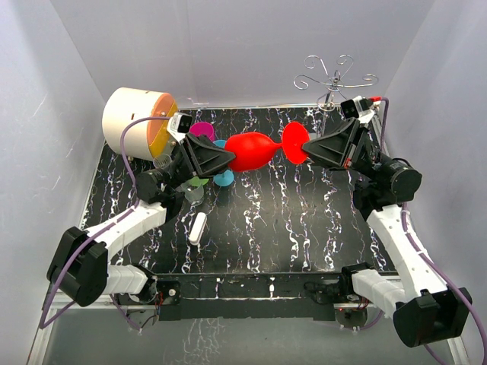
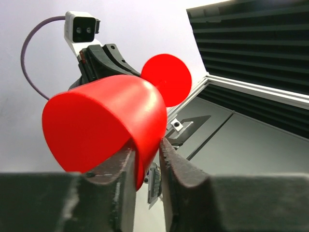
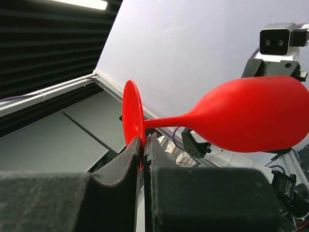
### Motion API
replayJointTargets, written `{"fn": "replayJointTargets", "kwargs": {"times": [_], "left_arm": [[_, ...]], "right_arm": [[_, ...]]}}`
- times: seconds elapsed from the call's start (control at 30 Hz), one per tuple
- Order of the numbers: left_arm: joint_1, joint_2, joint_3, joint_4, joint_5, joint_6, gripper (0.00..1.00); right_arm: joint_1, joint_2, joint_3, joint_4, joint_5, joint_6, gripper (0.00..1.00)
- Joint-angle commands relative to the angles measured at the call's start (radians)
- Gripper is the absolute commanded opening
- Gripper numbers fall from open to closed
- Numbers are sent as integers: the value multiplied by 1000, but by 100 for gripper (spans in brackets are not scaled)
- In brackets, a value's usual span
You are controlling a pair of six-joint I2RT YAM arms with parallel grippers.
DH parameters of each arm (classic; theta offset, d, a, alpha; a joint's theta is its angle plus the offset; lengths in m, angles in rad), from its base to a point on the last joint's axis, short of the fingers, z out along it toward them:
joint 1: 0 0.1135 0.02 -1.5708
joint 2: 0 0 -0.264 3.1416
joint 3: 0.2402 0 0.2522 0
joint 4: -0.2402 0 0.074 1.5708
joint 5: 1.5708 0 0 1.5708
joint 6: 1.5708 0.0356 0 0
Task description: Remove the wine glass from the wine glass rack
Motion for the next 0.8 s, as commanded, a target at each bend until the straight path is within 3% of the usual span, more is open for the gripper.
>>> {"fn": "replayJointTargets", "kwargs": {"times": [0.0, 0.1, 0.27, 0.5, 0.6, 0.77], "left_arm": [[-2, -15, 21, 184, 19, -12, 13], [-3, -20, 14, 180, 19, -11, 1], [-2, -40, -6, 154, 20, 7, 0], [40, -155, -51, -33, 73, 96, 0], [73, -245, -82, -264, 95, 197, 0], [82, -429, 15, -1045, 46, 578, 0]], "right_arm": [[1, 10, -20, 46, 10, -31, 6], [1, 6, -37, 37, 17, -67, 16], [-1, -19, -73, -95, 20, -210, 47], [-40, -72, -96, -447, 8, -497, 76], [-59, -94, -93, -600, -2, -635, 84], [-68, -123, 26, -1118, 146, -1116, 92]]}}
